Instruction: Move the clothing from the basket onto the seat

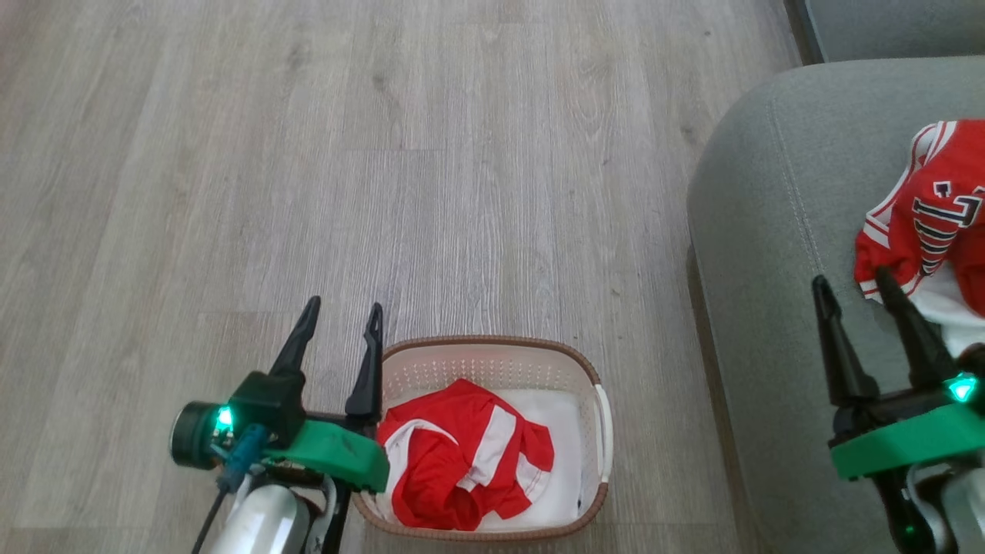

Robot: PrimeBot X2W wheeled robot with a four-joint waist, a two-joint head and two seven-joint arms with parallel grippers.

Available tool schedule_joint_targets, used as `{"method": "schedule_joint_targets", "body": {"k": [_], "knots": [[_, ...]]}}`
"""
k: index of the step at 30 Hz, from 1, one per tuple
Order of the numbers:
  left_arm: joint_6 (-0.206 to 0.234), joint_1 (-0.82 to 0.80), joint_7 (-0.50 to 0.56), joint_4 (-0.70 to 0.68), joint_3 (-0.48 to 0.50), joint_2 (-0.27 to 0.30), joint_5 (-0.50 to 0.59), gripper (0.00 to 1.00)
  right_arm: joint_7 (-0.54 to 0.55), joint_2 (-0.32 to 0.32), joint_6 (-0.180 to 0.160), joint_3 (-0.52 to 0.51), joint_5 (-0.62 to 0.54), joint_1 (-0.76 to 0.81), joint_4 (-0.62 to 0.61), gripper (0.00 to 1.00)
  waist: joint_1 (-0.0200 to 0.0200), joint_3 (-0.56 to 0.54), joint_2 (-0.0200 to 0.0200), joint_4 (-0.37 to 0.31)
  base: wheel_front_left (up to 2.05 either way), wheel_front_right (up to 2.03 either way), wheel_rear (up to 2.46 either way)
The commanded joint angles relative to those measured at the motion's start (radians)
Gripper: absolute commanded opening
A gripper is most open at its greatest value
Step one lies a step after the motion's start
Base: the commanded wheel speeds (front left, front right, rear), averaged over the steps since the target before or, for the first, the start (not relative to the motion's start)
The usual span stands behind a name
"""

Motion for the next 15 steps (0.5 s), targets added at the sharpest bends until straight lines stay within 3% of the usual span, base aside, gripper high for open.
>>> {"method": "schedule_joint_targets", "body": {"k": [1, 15], "knots": [[-0.007, -0.034, -0.010, -0.025, 0.053, 0.000, 0.011, 1.00, -0.009, -0.014, 0.000, 0.018, -0.010, -0.008, -0.025, 1.00, 0.0000, -0.003, -0.0001, 0.000, 0.00, 0.00, 0.00], [-0.061, -0.030, -0.010, -0.003, 0.119, -0.044, 0.057, 1.00, -0.009, -0.015, 0.000, 0.045, -0.004, -0.020, -0.027, 1.00, 0.0000, -0.001, -0.0001, -0.001, 0.00, 0.00, 0.00]]}}
